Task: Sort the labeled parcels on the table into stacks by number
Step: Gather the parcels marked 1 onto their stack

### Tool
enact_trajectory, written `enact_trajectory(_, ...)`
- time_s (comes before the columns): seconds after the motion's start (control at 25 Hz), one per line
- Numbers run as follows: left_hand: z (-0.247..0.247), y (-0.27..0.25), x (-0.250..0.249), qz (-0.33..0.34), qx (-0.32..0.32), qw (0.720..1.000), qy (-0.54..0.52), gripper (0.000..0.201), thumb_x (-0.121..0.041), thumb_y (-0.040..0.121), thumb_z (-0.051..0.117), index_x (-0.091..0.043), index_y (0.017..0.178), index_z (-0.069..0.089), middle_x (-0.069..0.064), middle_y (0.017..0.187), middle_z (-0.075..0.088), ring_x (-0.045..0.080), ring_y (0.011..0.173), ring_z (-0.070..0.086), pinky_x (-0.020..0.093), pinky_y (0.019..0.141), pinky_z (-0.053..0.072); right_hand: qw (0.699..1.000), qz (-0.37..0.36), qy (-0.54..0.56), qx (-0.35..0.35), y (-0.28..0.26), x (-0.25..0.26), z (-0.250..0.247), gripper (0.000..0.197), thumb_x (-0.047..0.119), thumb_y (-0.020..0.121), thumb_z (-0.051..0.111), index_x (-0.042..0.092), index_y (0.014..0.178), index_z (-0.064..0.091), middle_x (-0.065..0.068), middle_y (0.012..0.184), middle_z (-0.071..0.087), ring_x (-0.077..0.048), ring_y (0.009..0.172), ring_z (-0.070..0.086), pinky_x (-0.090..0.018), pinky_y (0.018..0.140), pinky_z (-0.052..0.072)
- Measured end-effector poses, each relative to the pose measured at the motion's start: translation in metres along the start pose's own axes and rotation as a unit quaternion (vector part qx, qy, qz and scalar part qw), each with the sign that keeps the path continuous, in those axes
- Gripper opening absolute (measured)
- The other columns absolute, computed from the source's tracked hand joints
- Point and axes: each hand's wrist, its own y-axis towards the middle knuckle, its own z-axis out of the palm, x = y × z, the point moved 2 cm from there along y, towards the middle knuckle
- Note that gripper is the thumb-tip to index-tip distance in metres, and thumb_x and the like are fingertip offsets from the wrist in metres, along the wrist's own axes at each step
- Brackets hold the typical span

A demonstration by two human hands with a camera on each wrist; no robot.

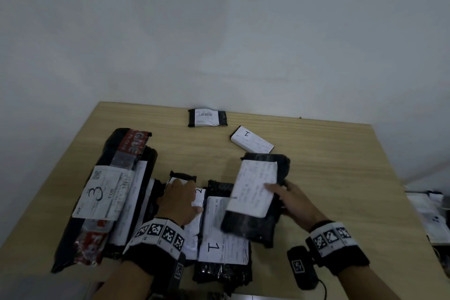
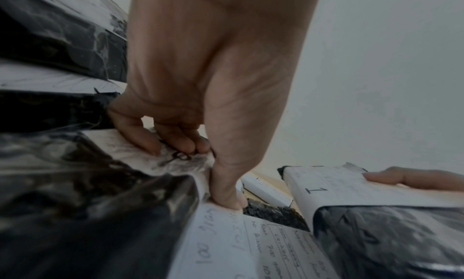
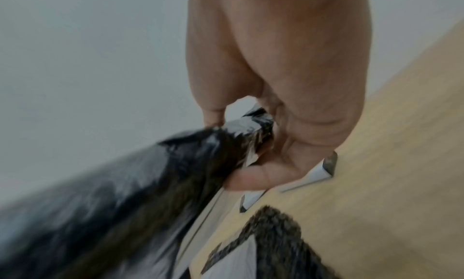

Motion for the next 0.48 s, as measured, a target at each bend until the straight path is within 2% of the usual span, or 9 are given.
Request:
enact_trajectory(0.08, 0.002, 0.000, 0.001, -0.003, 0.005, 1.000, 0.000, 0.036, -0.041, 0.081, 0.069, -0.024, 0.078, 0.038, 0.003, 0.096, 0.039, 0.028, 0.100, 0.049, 0.049, 0.089, 0.049, 0.996, 0.022, -0.040, 0.076, -0.008, -0.020, 0.019, 0.044, 0.029, 0.086, 0.073, 0.017, 0.125, 0.058, -0.006, 0.114, 0.072, -0.025, 0.098, 0.072, -0.041, 0.084, 0.059)
enact_trajectory(0.16, 0.006, -0.001, 0.001, -0.005, 0.003, 1.000, -0.001, 0.036, -0.041, 0.081, 0.070, -0.024, 0.078, 0.038, 0.003, 0.096, 0.039, 0.027, 0.100, 0.048, 0.049, 0.089, 0.049, 0.987, 0.009, -0.121, 0.105, -0.012, -0.037, 0.028, 0.054, 0.032, 0.079, 0.080, 0.020, 0.125, 0.055, -0.004, 0.113, 0.070, -0.020, 0.094, 0.072, -0.031, 0.073, 0.061)
enact_trajectory(0.2, 0.008, -0.003, 0.000, -0.005, -0.002, 1.000, -0.004, 0.035, -0.040, 0.080, 0.070, -0.024, 0.079, 0.039, 0.003, 0.097, 0.040, 0.027, 0.100, 0.048, 0.049, 0.089, 0.049, 0.980, -0.008, -0.169, 0.102, -0.014, -0.041, 0.029, 0.060, 0.034, 0.075, 0.083, 0.022, 0.125, 0.053, -0.002, 0.112, 0.068, -0.016, 0.092, 0.070, -0.024, 0.066, 0.058)
enact_trajectory(0.28, 0.010, -0.004, -0.001, -0.007, -0.009, 1.000, -0.008, 0.035, -0.040, 0.080, 0.070, -0.024, 0.078, 0.039, 0.003, 0.100, 0.042, 0.026, 0.101, 0.048, 0.049, 0.089, 0.049, 0.973, -0.032, -0.211, 0.090, -0.017, -0.041, 0.031, 0.065, 0.036, 0.072, 0.085, 0.025, 0.126, 0.052, 0.001, 0.108, 0.064, -0.012, 0.091, 0.066, -0.017, 0.059, 0.054)
enact_trajectory(0.48, 0.014, -0.007, 0.001, -0.006, -0.007, 1.000, -0.011, 0.036, -0.039, 0.079, 0.071, -0.024, 0.077, 0.039, 0.003, 0.098, 0.040, 0.027, 0.102, 0.047, 0.049, 0.091, 0.048, 0.970, -0.059, -0.203, 0.122, -0.031, -0.036, 0.038, 0.048, 0.023, 0.079, 0.081, 0.031, 0.118, 0.055, 0.015, 0.094, 0.060, 0.002, 0.075, 0.065, -0.009, 0.057, 0.048)
